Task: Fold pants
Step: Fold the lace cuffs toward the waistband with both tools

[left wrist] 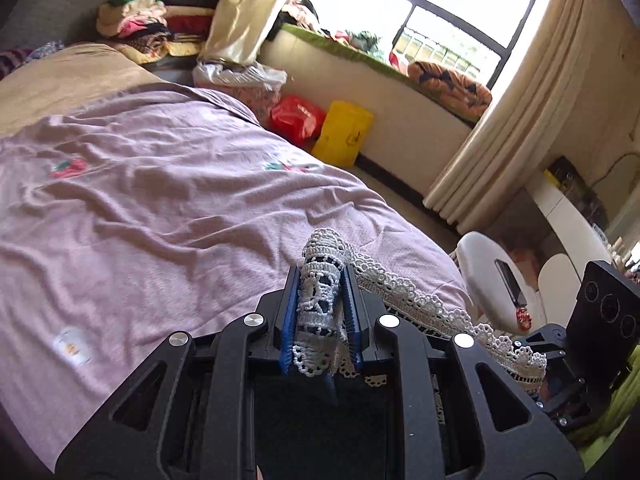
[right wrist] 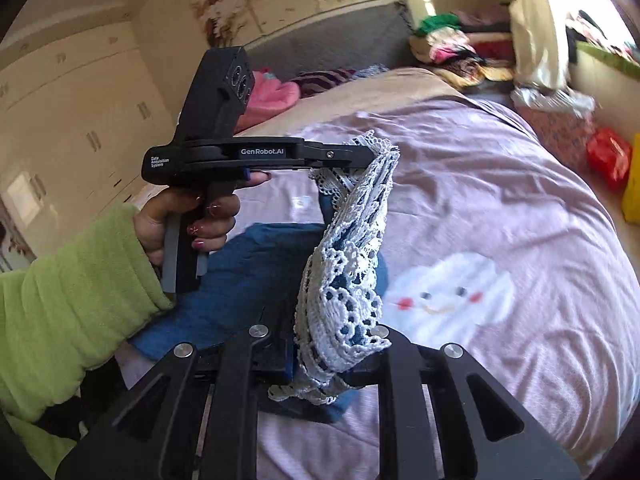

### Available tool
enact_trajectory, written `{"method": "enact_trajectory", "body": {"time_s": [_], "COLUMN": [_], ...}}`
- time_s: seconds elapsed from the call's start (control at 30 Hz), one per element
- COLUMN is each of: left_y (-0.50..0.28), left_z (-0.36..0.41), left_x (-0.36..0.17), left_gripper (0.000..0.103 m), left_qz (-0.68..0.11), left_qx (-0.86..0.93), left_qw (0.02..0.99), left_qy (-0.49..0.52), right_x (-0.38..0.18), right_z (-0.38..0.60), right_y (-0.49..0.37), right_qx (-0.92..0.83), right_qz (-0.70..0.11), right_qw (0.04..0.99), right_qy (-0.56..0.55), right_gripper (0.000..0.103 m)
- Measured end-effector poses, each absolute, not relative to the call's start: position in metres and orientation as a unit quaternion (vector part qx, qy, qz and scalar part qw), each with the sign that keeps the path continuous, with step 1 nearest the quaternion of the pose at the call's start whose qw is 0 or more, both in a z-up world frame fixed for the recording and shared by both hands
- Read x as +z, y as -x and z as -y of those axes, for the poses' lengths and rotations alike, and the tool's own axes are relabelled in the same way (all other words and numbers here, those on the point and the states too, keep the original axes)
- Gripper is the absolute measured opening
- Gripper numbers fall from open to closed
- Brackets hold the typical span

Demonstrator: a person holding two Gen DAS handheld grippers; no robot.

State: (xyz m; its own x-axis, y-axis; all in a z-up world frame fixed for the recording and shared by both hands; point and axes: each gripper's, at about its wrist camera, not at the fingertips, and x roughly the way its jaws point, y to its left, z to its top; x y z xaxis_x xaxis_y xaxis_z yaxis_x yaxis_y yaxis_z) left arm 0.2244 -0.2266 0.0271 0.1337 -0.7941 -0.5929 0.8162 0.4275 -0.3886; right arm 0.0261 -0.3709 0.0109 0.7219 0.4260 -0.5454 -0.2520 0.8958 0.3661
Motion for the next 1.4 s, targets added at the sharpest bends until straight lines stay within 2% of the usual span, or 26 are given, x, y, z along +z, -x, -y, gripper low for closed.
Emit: {"method": "enact_trajectory", "body": {"time_s": [0.17, 0.4, 0.47, 0.5, 0.53, 0.6, 0.67, 0.73, 0.77, 0.83, 0.87, 0.9, 1.0, 1.07, 1.1, 1.13, 1.2, 1.4], "left_y": [-0.221, -0.226, -0.229, -0.232, -0.233, -0.232, -0.227, -0.223, -0.224, -0.226, -0.227, -0.228, -0.228, -0.227, -0.225, -0.225, -0.225, -0.226], "left_z": [0.165, 0.103, 0.085, 0.071, 0.06, 0.046, 0.042, 0.044, 0.046, 0.05, 0.05, 0.05, 0.052, 0.056, 0.058, 0.059, 0.058, 0.052], "left_x": [0.027, 0.0, 0.0, -0.001, -0.001, -0.002, -0.003, -0.01, -0.015, -0.027, -0.032, -0.036, -0.043, -0.043, -0.043, -0.043, -0.043, -0.032], "left_gripper": [0.014, 0.017, 0.026, 0.036, 0.042, 0.046, 0.058, 0.062, 0.062, 0.062, 0.062, 0.062, 0.062, 0.057, 0.04, 0.029, 0.021, 0.017], "left_qz": [-0.382, -0.424, -0.429, -0.431, -0.433, -0.441, -0.448, -0.461, -0.467, -0.483, -0.488, -0.493, -0.504, -0.506, -0.505, -0.505, -0.505, -0.476], "left_qx": [-0.51, -0.441, -0.42, -0.418, -0.416, -0.413, -0.405, -0.392, -0.382, -0.352, -0.342, -0.337, -0.344, -0.346, -0.346, -0.345, -0.349, -0.362], "left_qw": [0.771, 0.79, 0.797, 0.794, 0.79, 0.783, 0.783, 0.786, 0.788, 0.795, 0.796, 0.795, 0.784, 0.784, 0.785, 0.786, 0.785, 0.793], "left_qy": [0.008, 0.041, 0.068, 0.098, 0.122, 0.147, 0.146, 0.131, 0.122, 0.106, 0.103, 0.104, 0.113, 0.102, 0.093, 0.087, 0.09, 0.115], "right_x": [0.021, -0.009, -0.022, -0.029, -0.034, -0.041, -0.047, -0.052, -0.052, -0.049, -0.047, -0.043, -0.028, -0.016, -0.011, -0.008, -0.003, -0.012], "right_z": [0.306, 0.224, 0.206, 0.196, 0.19, 0.181, 0.171, 0.169, 0.167, 0.167, 0.167, 0.17, 0.183, 0.196, 0.204, 0.214, 0.229, 0.276], "right_y": [-0.036, -0.057, -0.059, -0.059, -0.057, -0.055, -0.051, -0.053, -0.052, -0.052, -0.05, -0.046, -0.042, -0.035, -0.035, -0.039, -0.046, -0.119], "right_qx": [0.228, 0.257, 0.262, 0.265, 0.266, 0.269, 0.275, 0.278, 0.28, 0.295, 0.302, 0.306, 0.323, 0.33, 0.326, 0.314, 0.285, 0.185], "right_qz": [-0.331, -0.368, -0.377, -0.381, -0.385, -0.387, -0.389, -0.387, -0.385, -0.381, -0.377, -0.372, -0.36, -0.346, -0.342, -0.339, -0.338, -0.385], "right_qw": [0.913, 0.894, 0.888, 0.884, 0.882, 0.879, 0.875, 0.876, 0.876, 0.874, 0.873, 0.874, 0.875, 0.878, 0.881, 0.887, 0.897, 0.903], "right_qy": [-0.073, 0.01, 0.036, 0.049, 0.057, 0.071, 0.082, 0.083, 0.08, 0.067, 0.06, 0.054, 0.025, -0.008, -0.018, -0.025, -0.03, -0.052], "right_gripper": [0.015, 0.015, 0.015, 0.015, 0.015, 0.018, 0.019, 0.023, 0.027, 0.041, 0.055, 0.06, 0.063, 0.068, 0.068, 0.069, 0.069, 0.07]}}
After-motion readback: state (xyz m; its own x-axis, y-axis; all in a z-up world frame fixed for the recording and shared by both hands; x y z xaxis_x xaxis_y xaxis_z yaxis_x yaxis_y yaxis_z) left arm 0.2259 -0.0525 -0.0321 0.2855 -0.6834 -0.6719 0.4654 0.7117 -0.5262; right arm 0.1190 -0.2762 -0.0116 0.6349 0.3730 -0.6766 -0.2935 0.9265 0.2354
